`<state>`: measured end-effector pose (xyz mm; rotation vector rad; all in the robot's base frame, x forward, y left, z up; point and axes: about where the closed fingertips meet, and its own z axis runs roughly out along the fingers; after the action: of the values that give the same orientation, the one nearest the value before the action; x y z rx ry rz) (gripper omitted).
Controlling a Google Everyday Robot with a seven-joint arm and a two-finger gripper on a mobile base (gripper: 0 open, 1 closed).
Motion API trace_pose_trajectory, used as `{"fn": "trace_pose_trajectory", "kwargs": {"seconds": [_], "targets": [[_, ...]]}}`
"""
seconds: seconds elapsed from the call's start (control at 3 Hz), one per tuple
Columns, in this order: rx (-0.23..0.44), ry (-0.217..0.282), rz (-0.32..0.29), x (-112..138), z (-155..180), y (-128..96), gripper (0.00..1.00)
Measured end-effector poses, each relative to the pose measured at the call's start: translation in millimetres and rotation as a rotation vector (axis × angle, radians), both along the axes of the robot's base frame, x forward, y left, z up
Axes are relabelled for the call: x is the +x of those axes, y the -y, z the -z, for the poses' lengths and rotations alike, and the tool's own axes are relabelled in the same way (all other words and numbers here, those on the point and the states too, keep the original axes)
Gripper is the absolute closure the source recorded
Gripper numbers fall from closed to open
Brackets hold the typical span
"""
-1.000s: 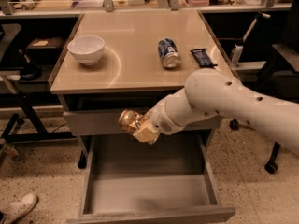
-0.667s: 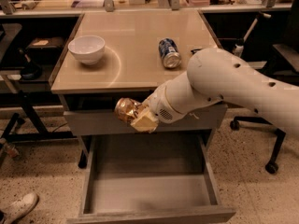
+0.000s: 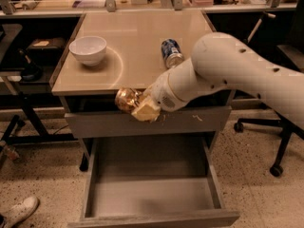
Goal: Pick orange can from middle drawer and place on counter
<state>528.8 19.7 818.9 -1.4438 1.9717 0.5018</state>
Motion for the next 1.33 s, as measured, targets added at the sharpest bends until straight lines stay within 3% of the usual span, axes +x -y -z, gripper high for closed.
{"fn": "trace_pose_trajectory", "kwargs": {"seconds": [0.67, 1.33], "targets": [[0.048, 0.026, -0.049, 73, -45, -10, 1.0], [0.02, 0.006, -0.036, 131, -52, -14, 1.0]]}}
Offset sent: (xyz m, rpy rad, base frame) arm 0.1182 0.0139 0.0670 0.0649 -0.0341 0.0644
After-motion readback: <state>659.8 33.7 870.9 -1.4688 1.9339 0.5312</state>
